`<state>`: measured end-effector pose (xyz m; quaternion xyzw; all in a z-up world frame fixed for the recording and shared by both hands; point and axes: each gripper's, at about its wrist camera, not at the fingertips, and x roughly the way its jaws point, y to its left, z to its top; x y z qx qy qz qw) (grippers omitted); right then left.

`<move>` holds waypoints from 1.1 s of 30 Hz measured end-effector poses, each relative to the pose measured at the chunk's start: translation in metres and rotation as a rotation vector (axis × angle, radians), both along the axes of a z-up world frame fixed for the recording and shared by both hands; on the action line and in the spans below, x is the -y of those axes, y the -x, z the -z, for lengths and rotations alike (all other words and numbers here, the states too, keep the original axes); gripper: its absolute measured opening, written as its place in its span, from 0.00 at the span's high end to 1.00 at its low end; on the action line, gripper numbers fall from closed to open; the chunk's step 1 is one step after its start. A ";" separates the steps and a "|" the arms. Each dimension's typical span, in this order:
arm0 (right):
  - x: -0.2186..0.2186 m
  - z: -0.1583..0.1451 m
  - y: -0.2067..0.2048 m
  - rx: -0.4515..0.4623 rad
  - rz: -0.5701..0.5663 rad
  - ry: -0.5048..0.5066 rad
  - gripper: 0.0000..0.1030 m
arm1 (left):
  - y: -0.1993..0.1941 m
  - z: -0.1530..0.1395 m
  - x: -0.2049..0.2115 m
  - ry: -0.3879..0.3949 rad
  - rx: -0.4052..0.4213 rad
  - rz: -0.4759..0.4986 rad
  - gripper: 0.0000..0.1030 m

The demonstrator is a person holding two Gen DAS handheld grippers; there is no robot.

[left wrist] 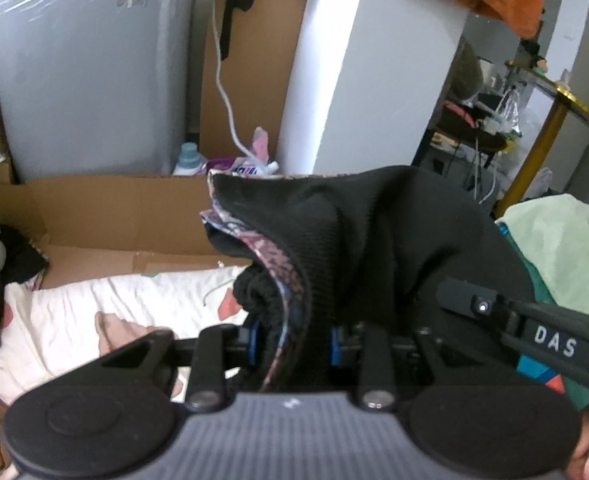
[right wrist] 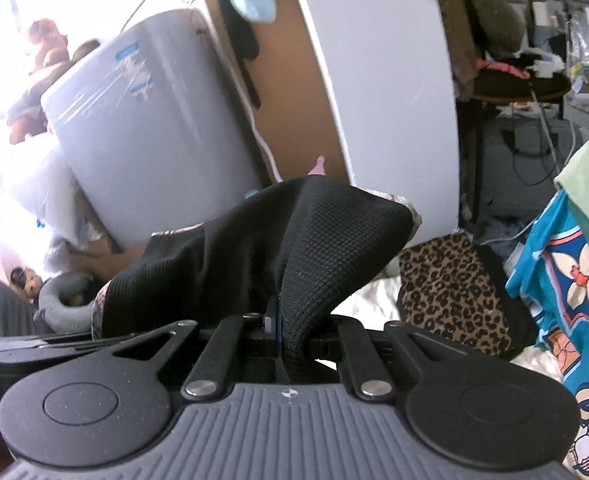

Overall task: Fold clothes
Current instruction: 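Lift the folded shorts off the duvet with both tools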

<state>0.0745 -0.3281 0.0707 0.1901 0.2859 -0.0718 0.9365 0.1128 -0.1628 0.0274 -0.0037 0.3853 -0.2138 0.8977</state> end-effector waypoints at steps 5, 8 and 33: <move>0.012 0.002 0.005 0.023 0.010 0.028 0.93 | -0.004 0.009 0.013 0.018 0.028 0.017 0.68; 0.018 0.007 0.003 0.019 0.007 0.053 0.93 | -0.005 0.013 0.023 0.009 0.041 0.036 0.68; 0.106 0.035 0.011 0.030 0.128 0.109 0.93 | -0.027 0.045 0.108 0.119 0.027 0.200 0.68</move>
